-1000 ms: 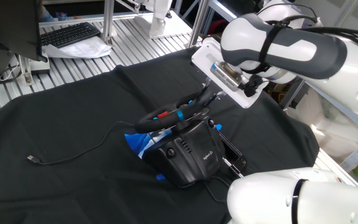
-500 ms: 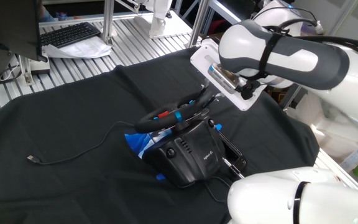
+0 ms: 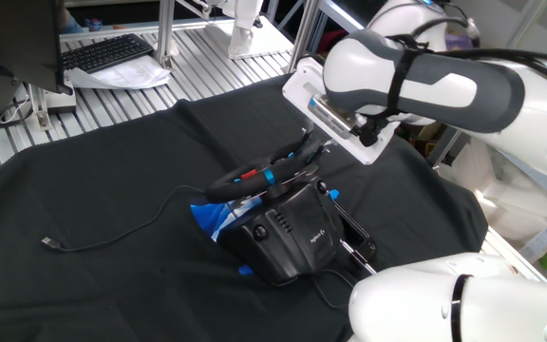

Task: Rotate the steering wheel 90 degrees clockwise

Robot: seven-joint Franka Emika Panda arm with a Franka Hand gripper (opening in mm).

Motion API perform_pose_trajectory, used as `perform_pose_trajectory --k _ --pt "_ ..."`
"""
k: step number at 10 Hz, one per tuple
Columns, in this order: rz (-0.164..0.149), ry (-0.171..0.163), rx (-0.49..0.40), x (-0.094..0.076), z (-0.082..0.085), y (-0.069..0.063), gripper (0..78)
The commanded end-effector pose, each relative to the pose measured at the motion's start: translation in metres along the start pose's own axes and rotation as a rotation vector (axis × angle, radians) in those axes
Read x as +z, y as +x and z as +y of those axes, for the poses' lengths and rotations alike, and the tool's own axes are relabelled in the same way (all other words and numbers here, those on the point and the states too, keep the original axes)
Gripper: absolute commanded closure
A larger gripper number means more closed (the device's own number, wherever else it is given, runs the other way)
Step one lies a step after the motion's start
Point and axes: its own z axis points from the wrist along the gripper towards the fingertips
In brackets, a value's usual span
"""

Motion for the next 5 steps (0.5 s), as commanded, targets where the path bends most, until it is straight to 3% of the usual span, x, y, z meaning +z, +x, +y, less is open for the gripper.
perform_pose_trajectory --k 1,5 --pt "0.018 0.111 -0.031 0.0094 -0.0007 0.0048 76.4" --pt "0.001 0.149 -0.04 0.0061 -0.002 0.0078 76.4"
